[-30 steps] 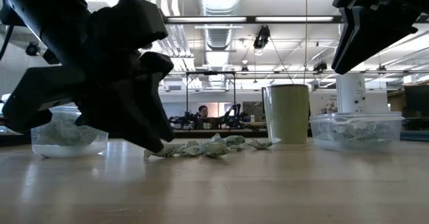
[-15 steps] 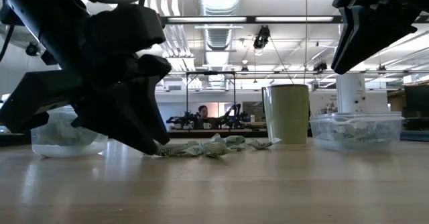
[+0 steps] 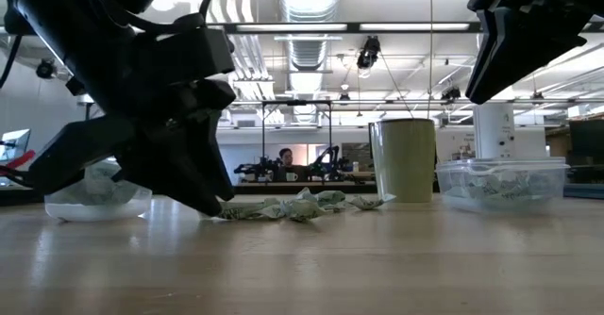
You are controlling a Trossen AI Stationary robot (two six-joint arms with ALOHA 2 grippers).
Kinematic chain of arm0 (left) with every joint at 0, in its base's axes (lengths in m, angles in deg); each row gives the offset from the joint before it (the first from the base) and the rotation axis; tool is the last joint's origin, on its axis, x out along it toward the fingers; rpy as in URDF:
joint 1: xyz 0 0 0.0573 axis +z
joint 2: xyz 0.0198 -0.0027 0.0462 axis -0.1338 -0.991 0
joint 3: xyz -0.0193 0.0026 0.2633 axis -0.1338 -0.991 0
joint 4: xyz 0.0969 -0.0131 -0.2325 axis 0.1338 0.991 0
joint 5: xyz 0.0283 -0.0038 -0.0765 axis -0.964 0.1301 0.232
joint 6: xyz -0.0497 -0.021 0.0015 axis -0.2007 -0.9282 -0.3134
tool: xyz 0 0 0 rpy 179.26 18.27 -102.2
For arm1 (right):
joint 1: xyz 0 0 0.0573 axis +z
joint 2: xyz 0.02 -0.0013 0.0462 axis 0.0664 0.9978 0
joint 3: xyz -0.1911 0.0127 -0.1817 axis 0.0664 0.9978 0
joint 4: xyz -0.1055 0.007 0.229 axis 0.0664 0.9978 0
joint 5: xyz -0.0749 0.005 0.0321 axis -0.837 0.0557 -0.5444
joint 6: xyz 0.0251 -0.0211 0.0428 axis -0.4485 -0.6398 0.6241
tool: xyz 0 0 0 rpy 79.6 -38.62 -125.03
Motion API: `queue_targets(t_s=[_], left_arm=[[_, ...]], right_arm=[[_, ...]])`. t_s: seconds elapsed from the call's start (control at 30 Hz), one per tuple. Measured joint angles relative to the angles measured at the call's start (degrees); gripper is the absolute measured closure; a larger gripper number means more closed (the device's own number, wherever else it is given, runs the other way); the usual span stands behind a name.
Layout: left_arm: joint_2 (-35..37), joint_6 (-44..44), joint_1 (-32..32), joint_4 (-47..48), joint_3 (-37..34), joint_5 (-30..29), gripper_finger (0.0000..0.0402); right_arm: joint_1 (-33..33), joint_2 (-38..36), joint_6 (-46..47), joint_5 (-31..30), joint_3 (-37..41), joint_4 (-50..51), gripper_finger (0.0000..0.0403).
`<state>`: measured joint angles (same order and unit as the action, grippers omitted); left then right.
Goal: Pick and place Stevia / Truvia into bins
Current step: Put the stevia packet into the left transparent container
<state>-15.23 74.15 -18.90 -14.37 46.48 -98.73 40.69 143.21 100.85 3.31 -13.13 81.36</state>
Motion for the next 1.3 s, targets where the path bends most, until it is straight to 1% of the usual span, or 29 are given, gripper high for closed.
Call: queue_targets(t_s=[0.2, 0.3, 0.47, 0.53, 0.63, 0.73, 0.87, 0.97, 1.1, 1.23, 1.3], left_arm=[[0.0, -0.21, 0.1, 0.16, -0.02, 0.22, 0.0312], [-0.02, -0.21, 0.13, 0.5, 0.0, 0.29, 0.0333], [-0.04, -0.21, 0.27, 0.63, 0.0, 0.48, 0.0388], [-0.04, -0.19, 0.39, 1.34, 0.13, 0.46, 0.0397], [-0.07, -0.19, 0.39, 1.55, 0.32, 0.4, 0.0397], [0.22, 0.1, 0.39, 1.57, 0.94, -1.56, 0.04], [2.05, 0.1, -0.05, 1.51, 2.29, -7.47, 0.0401], [4.0, 0.03, -0.88, 1.88, 2.8, -10.51, 0.0401], [8.08, -1.68, -2.86, 7.73, 3.07, -13.0, 0.0401], [12.92, -11.33, -5.2, 19.19, 3.03, -16.26, 0.0401], [15.26, -16.86, -6.65, 25.24, 2.8, -16.55, 0.0401]], right_arm=[[0.0, 0.0, 0.0, 0.0, 0.02, -0.07, 0.0342], [0.0, 0.0, 0.0, -0.02, 0.02, -0.1, 0.0344], [0.0, 0.0, 0.0, -0.02, 0.02, -0.17, 0.0342], [0.0, 0.0, 0.0, -0.04, 0.02, -0.2, 0.0342], [0.0, 0.0, 0.0, -0.07, 0.02, -0.19, 0.0344], [0.0, 0.0, 0.0, -0.07, 0.02, -0.17, 0.0346], [0.0, 0.0, 0.0, -0.09, 0.02, -0.17, 0.0346], [0.0, 0.0, -0.01, -0.11, 0.04, -0.17, 0.0346], [0.0, 0.0, 0.0, -0.13, 0.07, -0.13, 0.0346], [-0.01, 0.0, 0.0, -0.12, 0.11, -0.2, 0.0346], [0.0, 0.0, 0.0, -0.13, 0.18, -0.18, 0.0346]])
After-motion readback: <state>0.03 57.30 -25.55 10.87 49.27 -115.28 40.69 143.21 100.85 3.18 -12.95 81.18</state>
